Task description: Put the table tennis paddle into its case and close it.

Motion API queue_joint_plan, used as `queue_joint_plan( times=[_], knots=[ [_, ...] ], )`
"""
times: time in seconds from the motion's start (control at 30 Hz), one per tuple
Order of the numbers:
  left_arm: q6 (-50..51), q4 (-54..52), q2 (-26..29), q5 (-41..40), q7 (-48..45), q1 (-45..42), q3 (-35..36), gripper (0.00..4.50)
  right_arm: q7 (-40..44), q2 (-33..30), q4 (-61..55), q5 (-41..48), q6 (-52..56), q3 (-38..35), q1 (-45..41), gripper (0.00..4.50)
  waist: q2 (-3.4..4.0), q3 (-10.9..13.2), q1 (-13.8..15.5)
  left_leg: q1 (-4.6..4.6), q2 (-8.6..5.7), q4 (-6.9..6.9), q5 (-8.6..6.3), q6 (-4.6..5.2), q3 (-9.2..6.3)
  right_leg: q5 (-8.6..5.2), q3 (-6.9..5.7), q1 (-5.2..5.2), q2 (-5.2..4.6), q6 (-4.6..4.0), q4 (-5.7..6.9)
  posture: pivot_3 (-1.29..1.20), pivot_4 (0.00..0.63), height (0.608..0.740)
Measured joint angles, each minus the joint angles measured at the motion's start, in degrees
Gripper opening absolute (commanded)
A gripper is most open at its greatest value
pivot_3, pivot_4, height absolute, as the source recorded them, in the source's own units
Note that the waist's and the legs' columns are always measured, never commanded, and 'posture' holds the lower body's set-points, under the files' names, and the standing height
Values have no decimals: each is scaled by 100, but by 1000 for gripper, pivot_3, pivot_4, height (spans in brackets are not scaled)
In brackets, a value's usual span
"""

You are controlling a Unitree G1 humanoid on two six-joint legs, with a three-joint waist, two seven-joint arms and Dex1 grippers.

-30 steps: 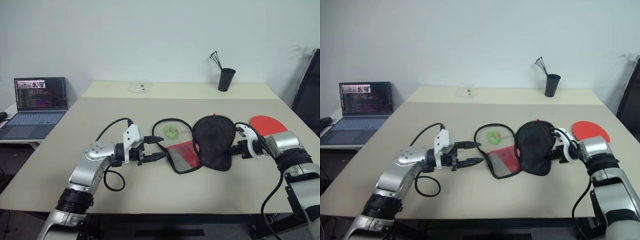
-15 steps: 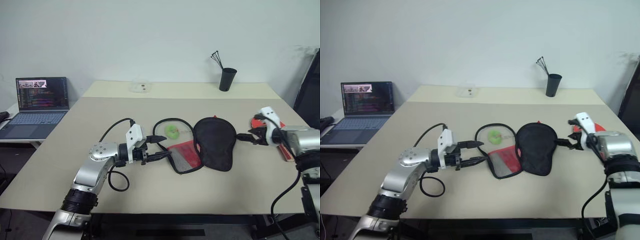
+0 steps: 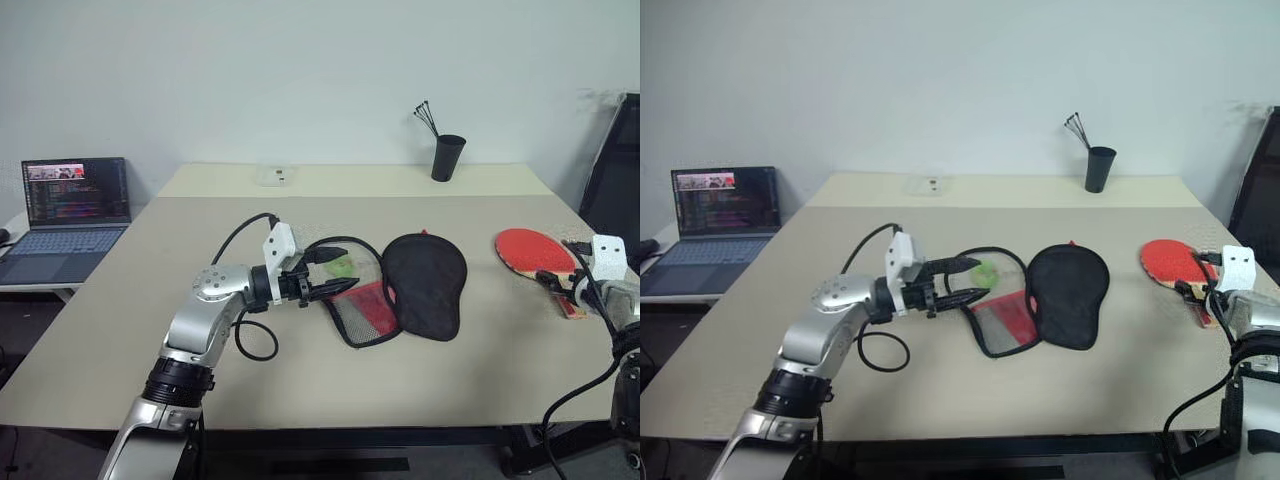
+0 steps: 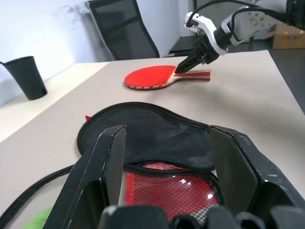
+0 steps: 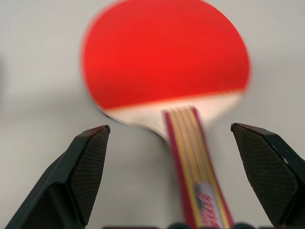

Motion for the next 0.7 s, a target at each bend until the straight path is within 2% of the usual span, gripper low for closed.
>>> queue_joint_plan(
  times=[0.3, 0.4, 0.63, 0.67, 0.7],
  knots=[
    [-5, 13, 23, 36, -11, 3, -49, 2968, -179, 274, 587, -247, -416, 119, -45, 4481, 0, 0, -73, 17, 5, -1, -1, 1, 44, 5, 45, 0, 4, 18, 2, 0, 150, 740],
    [-5, 13, 61, 39, -9, 6, -52, 2968, -236, 293, 611, -276, -467, 117, -43, 3882, 0, 0, -74, 20, 6, -1, -1, 1, 49, 5, 50, 0, 4, 22, 1, 0, 150, 740],
    [-5, 13, 69, 52, -2, 11, -53, 2968, -235, 311, 596, -314, -474, 110, -40, 1515, 0, 0, -111, 30, 16, -1, -2, 3, 59, 0, 62, 0, 21, 36, 2, 0, 150, 740],
    [-6, 10, 69, 54, -2, 12, -58, 2968, -237, 331, 589, -307, -465, 101, -42, 1297, -1, -1, -114, 34, 21, -2, -2, 3, 59, 2, 64, 1, 28, 34, 1, 0, 150, 740],
    [-6, 10, 72, 56, -2, 14, -59, 2968, -240, 332, 586, -301, -453, 92, -41, 1262, -1, -1, -114, 38, 23, -4, -2, 3, 59, 2, 65, 1, 30, 33, 3, 0, 150, 740]
  ],
)
